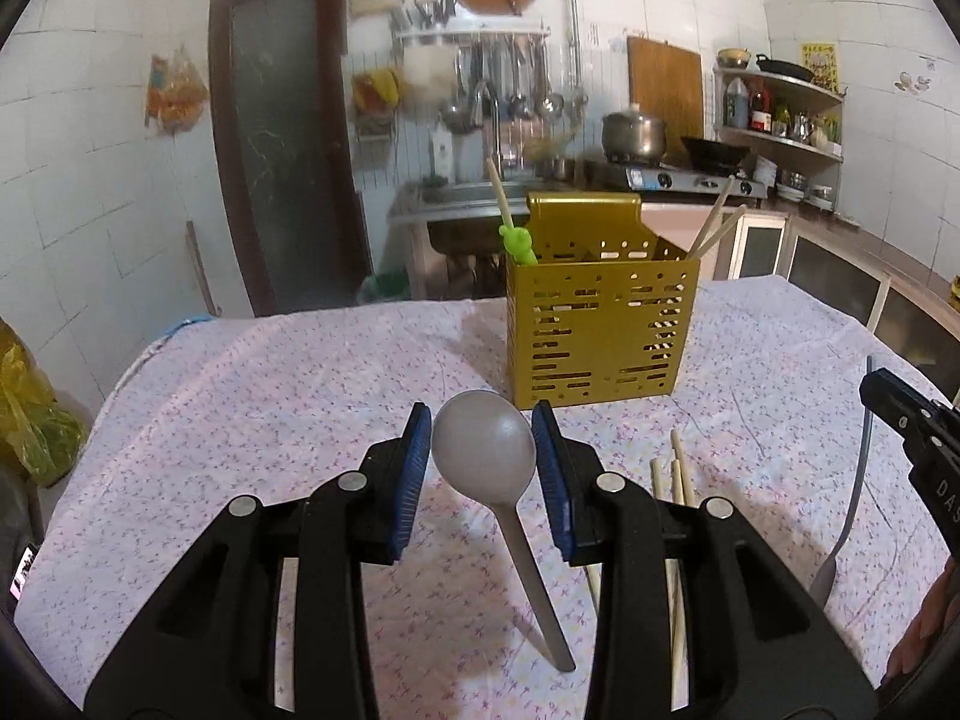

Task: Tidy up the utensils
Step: 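Lift the spoon and spatula in both grippers and insert them into the yellow holder, then open both grippers to release the spoon and spatula into the holder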

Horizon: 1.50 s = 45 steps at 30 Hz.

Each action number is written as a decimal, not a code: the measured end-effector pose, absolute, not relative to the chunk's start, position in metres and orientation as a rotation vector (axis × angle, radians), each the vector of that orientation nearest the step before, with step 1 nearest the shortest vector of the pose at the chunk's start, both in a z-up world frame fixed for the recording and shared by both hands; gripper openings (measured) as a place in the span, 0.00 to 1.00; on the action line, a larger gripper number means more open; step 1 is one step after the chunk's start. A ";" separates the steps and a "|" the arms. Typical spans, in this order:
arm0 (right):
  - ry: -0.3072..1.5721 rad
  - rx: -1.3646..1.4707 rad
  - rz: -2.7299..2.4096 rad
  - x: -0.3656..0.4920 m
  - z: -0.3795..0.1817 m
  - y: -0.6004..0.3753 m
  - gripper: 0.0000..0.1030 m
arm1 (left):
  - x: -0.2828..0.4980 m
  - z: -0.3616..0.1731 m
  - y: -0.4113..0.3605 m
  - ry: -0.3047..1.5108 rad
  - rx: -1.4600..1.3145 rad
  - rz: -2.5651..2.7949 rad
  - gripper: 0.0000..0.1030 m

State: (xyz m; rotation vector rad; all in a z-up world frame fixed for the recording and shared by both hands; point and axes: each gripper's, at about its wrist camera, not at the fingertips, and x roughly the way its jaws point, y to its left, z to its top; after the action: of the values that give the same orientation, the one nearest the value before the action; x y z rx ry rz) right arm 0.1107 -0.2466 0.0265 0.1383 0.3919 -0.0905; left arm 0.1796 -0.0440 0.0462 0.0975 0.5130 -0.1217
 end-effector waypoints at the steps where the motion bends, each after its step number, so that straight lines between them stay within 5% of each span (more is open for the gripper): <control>1: 0.377 0.133 -0.090 0.107 0.027 -0.245 0.07 | 0.177 0.046 -0.043 0.509 0.101 -0.121 0.33; 19: 0.250 0.131 -0.071 0.103 0.057 -0.236 0.07 | 0.161 0.080 -0.038 0.396 0.114 -0.124 0.32; 34: 0.026 0.138 -0.049 0.188 0.173 -0.230 0.07 | 0.252 0.205 -0.060 0.162 0.025 -0.093 0.32; 45: 0.056 0.156 -0.060 0.285 0.148 -0.236 0.07 | 0.357 0.160 -0.088 0.201 -0.015 -0.079 0.32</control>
State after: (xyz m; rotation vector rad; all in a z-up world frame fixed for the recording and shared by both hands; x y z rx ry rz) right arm 0.2854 -0.2363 0.1482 0.1558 0.0563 -0.0604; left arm 0.3570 -0.0882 0.1602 -0.0146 0.2007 -0.0787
